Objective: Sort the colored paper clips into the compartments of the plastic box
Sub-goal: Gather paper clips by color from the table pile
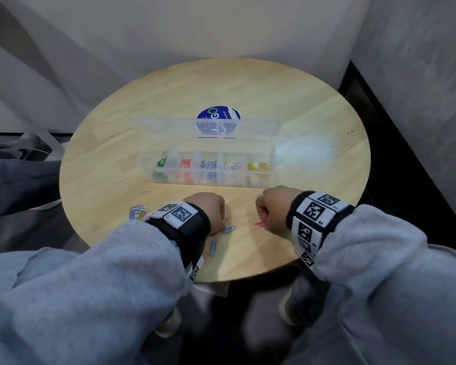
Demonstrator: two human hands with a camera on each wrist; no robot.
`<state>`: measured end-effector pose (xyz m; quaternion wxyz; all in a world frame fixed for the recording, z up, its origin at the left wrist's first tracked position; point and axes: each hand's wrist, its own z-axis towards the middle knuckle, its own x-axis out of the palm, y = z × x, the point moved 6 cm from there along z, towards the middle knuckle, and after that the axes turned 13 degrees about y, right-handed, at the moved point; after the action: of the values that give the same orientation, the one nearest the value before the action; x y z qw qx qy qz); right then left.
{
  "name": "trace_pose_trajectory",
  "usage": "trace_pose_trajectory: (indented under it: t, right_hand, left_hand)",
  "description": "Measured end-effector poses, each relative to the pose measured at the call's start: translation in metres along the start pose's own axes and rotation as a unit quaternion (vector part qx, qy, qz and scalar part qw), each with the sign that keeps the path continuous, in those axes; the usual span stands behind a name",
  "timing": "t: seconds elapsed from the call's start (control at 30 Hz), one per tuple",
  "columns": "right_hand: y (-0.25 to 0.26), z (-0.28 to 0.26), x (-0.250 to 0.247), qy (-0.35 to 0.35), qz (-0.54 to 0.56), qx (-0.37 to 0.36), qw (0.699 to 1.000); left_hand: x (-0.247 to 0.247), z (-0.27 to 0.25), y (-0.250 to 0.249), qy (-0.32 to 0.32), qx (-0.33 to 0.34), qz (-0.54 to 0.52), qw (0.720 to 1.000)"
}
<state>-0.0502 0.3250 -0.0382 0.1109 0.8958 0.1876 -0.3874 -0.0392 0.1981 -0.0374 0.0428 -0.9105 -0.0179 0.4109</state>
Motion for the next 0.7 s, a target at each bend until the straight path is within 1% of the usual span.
trace_pose_trajectory:
  t: [0.2, 0.27, 0.33, 0.4, 0.47, 0.53, 0.57, 0.6, 0.63, 0.7]
  right_hand:
    - [0.003, 0.0, 0.002, 0.051, -0.036, 0.015, 0.998]
    - [0.003, 0.001, 0.002, 0.052, -0.035, 0.012, 0.998]
    - [0.001, 0.002, 0.001, 0.036, 0.007, -0.003, 0.999]
    - [-0.008, -0.001, -0.005, 0.012, 0.119, -0.016, 0.993]
    - [-0.021, -0.005, -0.013, -0.007, 0.225, -0.034, 0.974]
    - [-0.033, -0.011, -0.023, -0.03, 0.29, -0.051, 0.955]
    - [-0.038, -0.014, -0.026, -0.039, 0.334, -0.063, 0.94]
    - [-0.042, -0.017, -0.028, -0.043, 0.389, -0.08, 0.917]
    - [-0.046, -0.019, -0.029, -0.046, 0.445, -0.098, 0.889]
    - [-0.049, -0.023, -0.029, -0.043, 0.532, -0.128, 0.836]
  left_hand:
    - [0.003, 0.003, 0.001, 0.013, 0.001, -0.043, 0.999]
    - [0.003, 0.003, 0.001, 0.017, 0.003, -0.057, 0.998]
    - [0.002, 0.001, 0.001, 0.014, 0.007, -0.088, 0.996]
    - [0.002, -0.002, 0.003, 0.008, 0.02, -0.155, 0.988]
    - [0.0, -0.006, 0.005, 0.003, 0.04, -0.231, 0.972]
    - [-0.003, -0.006, 0.006, 0.003, 0.065, -0.298, 0.952]
    - [-0.005, -0.006, 0.005, 0.008, 0.078, -0.331, 0.94]
    - [-0.005, -0.005, 0.004, 0.018, 0.091, -0.374, 0.923]
    - [-0.005, -0.004, 0.002, 0.032, 0.101, -0.424, 0.899]
    - [-0.005, -0.005, -0.005, 0.062, 0.115, -0.517, 0.846]
